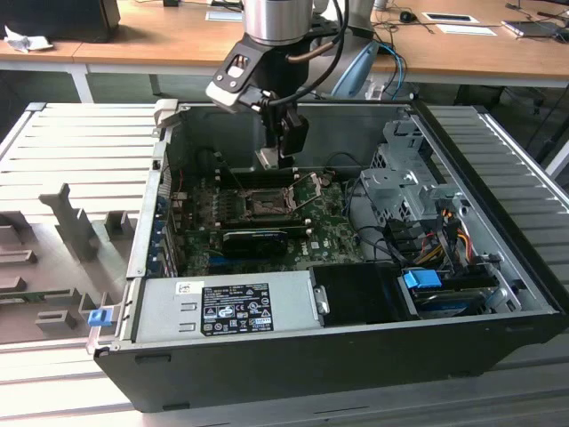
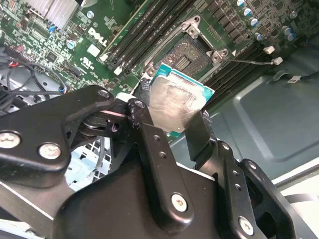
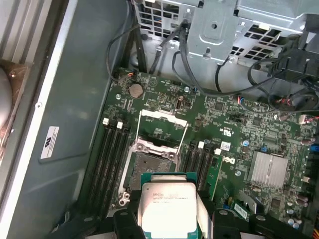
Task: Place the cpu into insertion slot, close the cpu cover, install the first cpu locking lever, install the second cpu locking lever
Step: 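Place the cpu into insertion slot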
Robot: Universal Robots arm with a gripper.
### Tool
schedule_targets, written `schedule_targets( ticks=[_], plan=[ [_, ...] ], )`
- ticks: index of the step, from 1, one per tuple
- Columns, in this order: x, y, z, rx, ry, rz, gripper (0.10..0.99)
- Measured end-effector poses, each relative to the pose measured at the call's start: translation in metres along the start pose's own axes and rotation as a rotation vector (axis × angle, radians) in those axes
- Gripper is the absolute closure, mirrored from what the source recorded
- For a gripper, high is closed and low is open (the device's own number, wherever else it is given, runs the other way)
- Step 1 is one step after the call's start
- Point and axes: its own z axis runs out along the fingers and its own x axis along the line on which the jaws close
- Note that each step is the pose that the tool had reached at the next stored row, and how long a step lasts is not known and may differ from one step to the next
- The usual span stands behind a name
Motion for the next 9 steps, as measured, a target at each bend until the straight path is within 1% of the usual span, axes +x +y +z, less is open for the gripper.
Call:
schedule_targets(
  ticks=[4,9],
  plan=[
    [0.0000,-0.0001,0.0013,-0.001,-0.0019,0.025,0.561],
    [-0.0001,-0.0004,0.0049,-0.001,-0.0027,0.032,0.561]
  ],
)
